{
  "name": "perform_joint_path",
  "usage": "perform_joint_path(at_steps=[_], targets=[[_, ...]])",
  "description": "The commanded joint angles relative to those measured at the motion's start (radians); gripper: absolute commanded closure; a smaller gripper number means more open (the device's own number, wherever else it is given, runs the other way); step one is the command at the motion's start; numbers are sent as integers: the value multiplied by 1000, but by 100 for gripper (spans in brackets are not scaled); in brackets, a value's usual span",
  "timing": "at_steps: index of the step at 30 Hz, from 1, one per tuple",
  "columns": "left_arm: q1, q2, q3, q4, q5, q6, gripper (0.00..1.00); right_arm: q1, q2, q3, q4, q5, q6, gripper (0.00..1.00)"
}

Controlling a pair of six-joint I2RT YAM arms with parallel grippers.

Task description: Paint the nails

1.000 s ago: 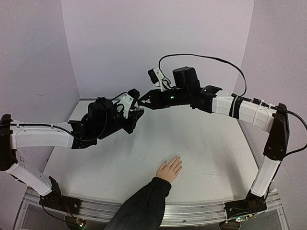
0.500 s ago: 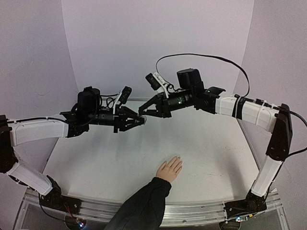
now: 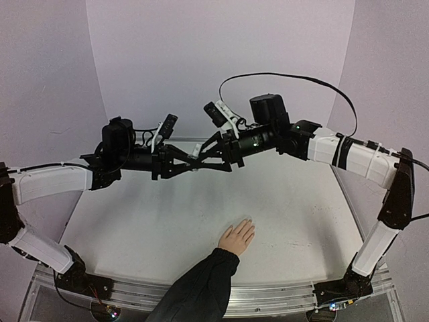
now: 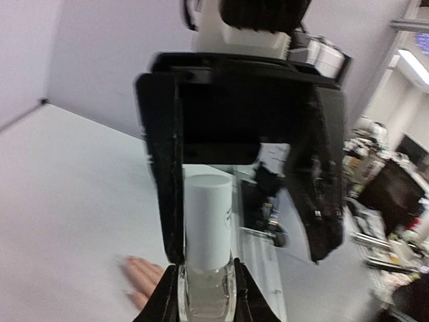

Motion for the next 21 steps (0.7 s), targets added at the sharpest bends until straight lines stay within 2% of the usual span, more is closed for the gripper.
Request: perform_joint_path(at_steps=[1, 5, 8, 13, 19, 21], targets=[[-25, -136, -67, 5, -565, 198, 100, 8, -65, 10, -25, 326, 128, 30], [-111, -164, -97, -27, -891, 358, 100, 8, -81, -8, -3, 411, 185, 20], [-163, -151, -82, -35, -1007, 431, 100, 9, -77, -15, 35, 452, 257, 19], [-182, -123, -63, -35, -1072, 442, 100, 8, -45, 5, 90, 486, 357, 24], [-197, -114, -58, -35, -1069, 452, 100, 8, 5, 32, 117, 489, 405, 46], [-197, -107, -51, -35, -1061, 455, 100, 9, 26, 42, 133, 471, 420, 49]])
